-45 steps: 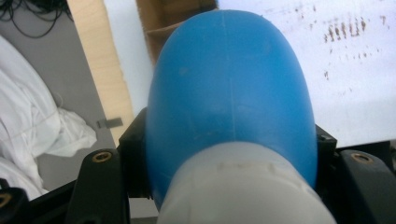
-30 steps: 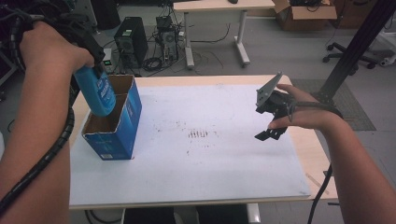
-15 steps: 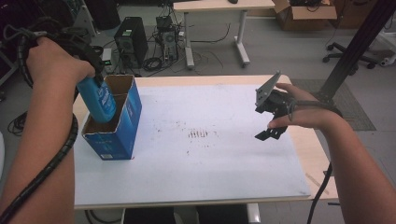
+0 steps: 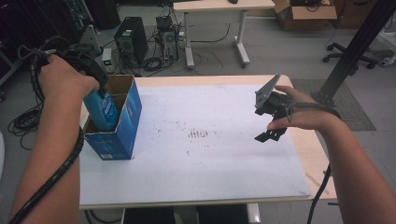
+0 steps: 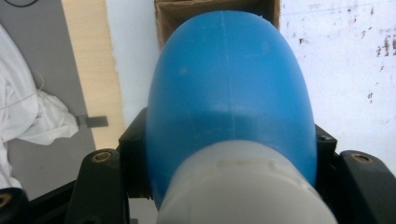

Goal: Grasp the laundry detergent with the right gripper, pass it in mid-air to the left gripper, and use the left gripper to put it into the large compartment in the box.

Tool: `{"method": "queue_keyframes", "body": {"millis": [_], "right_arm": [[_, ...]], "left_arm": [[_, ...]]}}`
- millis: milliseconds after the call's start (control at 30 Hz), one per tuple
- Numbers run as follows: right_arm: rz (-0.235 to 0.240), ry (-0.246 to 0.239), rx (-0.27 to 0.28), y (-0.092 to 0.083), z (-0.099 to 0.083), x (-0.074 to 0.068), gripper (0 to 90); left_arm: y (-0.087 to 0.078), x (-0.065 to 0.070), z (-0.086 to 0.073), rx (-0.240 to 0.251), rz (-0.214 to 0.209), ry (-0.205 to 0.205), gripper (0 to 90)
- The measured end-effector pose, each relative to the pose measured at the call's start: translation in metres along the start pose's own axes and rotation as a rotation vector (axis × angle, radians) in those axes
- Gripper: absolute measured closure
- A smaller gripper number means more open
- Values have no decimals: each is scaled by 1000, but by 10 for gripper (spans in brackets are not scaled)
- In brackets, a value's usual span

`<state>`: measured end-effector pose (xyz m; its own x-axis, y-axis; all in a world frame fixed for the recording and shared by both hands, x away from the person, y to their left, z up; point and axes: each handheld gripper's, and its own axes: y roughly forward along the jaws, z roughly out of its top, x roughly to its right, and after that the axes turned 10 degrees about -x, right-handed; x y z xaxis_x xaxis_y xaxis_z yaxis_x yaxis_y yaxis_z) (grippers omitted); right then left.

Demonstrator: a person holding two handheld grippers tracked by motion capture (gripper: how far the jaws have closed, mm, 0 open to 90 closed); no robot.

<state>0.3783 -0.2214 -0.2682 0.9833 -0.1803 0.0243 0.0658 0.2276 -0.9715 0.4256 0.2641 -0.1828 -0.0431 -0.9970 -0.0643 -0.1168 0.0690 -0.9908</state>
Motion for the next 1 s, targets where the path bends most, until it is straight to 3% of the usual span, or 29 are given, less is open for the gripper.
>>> {"method": "queue_keyframes", "body": {"millis": [400,1000], "right_arm": [[6,-7,-21,3,2,1,34],[11,-7,-17,7,3,1,35]], "left_arm": [[26,1,4,-2,-1,7,384],[81,3,9,-28,4,13,384]]}}
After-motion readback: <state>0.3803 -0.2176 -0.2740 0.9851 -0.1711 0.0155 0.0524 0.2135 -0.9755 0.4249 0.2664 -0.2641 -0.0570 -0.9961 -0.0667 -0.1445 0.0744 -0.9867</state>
